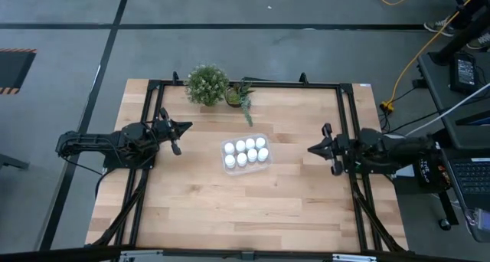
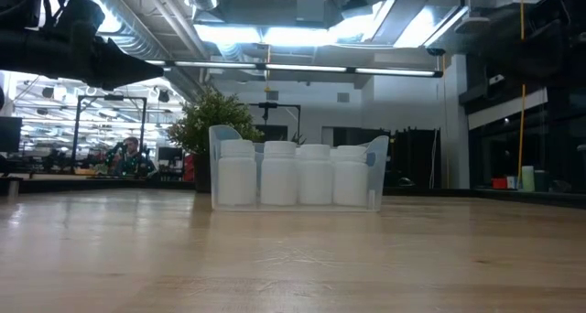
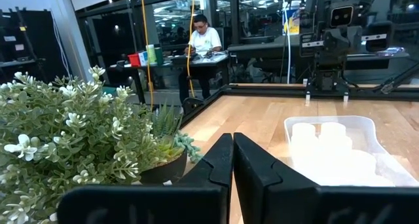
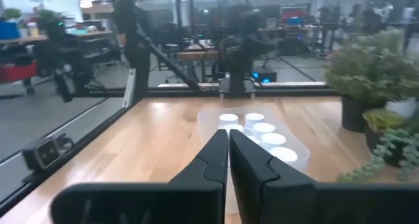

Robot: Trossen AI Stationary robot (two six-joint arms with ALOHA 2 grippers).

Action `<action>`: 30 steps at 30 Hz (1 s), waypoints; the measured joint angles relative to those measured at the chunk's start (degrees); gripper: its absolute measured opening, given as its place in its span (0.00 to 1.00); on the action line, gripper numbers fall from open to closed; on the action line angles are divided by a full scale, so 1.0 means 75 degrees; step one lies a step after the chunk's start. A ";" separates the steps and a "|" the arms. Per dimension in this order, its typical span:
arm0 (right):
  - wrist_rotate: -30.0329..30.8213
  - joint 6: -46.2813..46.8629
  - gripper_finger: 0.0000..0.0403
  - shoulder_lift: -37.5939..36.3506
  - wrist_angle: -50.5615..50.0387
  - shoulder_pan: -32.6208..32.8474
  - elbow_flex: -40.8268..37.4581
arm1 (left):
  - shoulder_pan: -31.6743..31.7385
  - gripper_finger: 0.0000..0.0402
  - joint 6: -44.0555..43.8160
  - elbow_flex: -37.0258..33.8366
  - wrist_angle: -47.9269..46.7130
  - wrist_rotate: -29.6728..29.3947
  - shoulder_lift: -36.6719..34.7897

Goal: Pick and place pill bottles into a basket
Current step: Return to Home Position

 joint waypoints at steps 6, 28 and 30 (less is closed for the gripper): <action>0.0001 0.0073 0.05 0.0000 0.0003 -0.0613 0.0000 | -0.0002 0.02 0.0000 0.0000 0.0000 0.0000 0.0000; 0.0001 0.0065 0.05 0.0023 0.0003 -0.0885 0.0000 | 0.0000 0.03 -0.0001 0.0000 -0.0001 0.0000 0.0000; 0.0001 0.0064 0.05 0.0023 0.0003 -0.0885 0.0000 | 0.0000 0.03 0.0000 0.0000 0.0000 0.0000 0.0000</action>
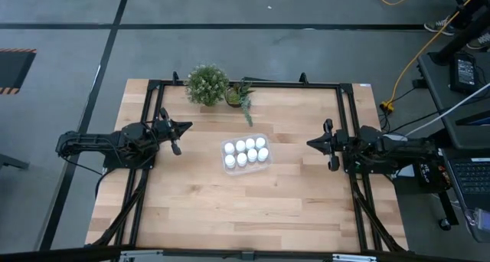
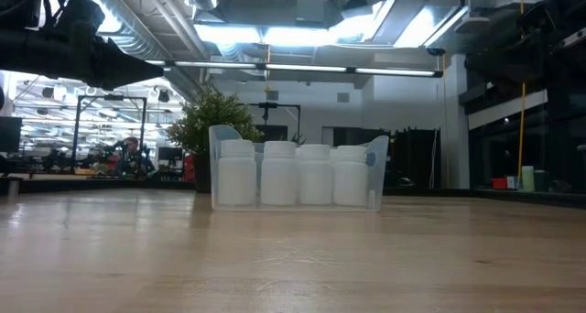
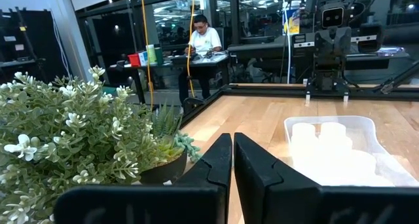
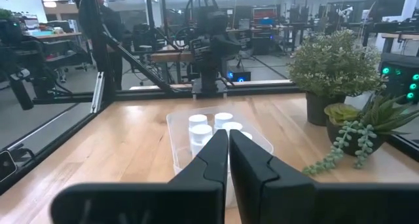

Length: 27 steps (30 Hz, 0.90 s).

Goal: Pick and place pill bottles into a basket
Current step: Return to Home Position

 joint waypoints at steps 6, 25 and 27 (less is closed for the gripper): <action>0.0000 0.0000 0.05 0.0003 0.0000 0.0000 0.0000 | 0.0000 0.02 0.0000 0.0000 -0.0002 0.0000 0.0000; 0.0000 0.0001 0.05 0.0003 0.0000 0.0000 0.0000 | -0.0002 0.02 0.0000 0.0000 0.0000 0.0000 0.0000; 0.0000 0.0000 0.05 0.0003 0.0000 0.0000 0.0000 | 0.0000 0.02 0.0000 0.0000 0.0000 0.0000 0.0000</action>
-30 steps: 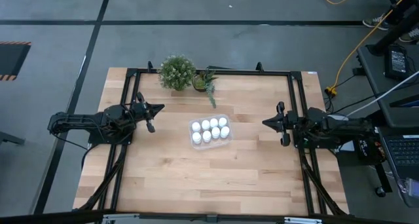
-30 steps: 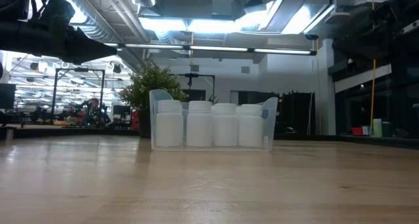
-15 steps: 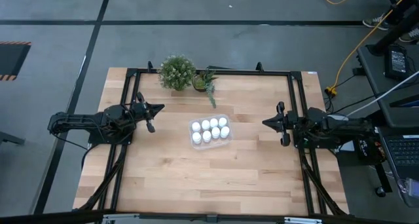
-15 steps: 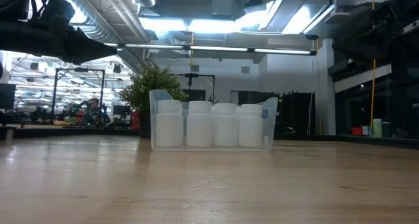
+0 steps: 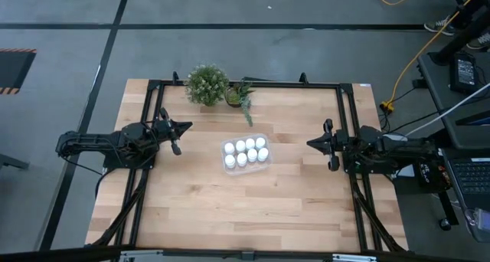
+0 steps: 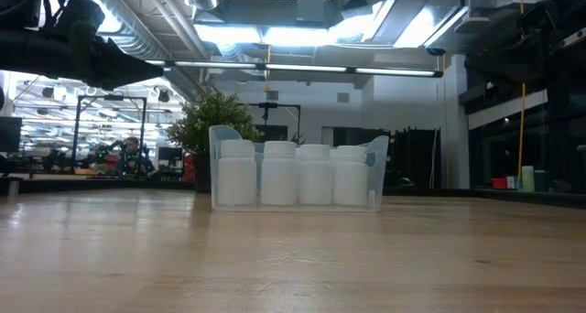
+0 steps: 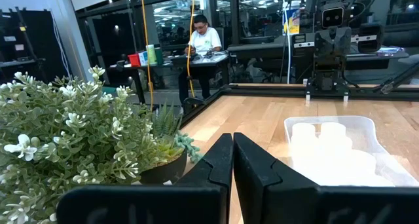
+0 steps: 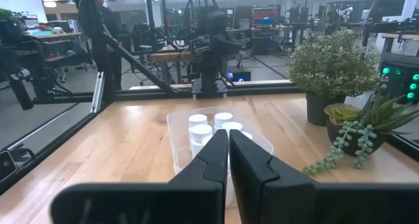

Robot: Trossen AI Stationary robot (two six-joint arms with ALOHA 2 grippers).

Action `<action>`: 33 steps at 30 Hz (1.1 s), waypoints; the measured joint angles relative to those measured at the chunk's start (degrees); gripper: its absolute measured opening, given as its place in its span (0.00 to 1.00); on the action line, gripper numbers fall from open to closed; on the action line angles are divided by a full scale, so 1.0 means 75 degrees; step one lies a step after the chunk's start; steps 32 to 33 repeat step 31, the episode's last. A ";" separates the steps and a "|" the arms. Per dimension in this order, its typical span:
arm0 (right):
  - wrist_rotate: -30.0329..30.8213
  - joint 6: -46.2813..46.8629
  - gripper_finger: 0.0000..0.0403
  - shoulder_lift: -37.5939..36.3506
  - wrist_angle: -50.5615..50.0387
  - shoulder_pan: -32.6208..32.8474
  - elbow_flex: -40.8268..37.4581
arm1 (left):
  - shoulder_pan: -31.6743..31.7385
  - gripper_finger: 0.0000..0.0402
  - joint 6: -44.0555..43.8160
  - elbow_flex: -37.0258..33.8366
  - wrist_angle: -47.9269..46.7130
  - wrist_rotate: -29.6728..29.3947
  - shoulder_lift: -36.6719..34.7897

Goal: Pick and place pill bottles into a basket
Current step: Return to Home Position

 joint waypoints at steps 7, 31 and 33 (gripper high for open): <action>0.0001 0.0000 0.05 0.0003 0.0000 0.0000 0.0000 | -0.0001 0.03 0.0000 0.0000 -0.0002 0.0000 0.0000; 0.0000 0.0001 0.05 0.0003 0.0000 0.0000 0.0000 | -0.0003 0.02 -0.0001 0.0000 0.0000 0.0000 0.0000; 0.0000 0.0001 0.05 0.0003 0.0000 0.0000 0.0000 | -0.0003 0.02 -0.0001 0.0000 0.0000 0.0000 0.0000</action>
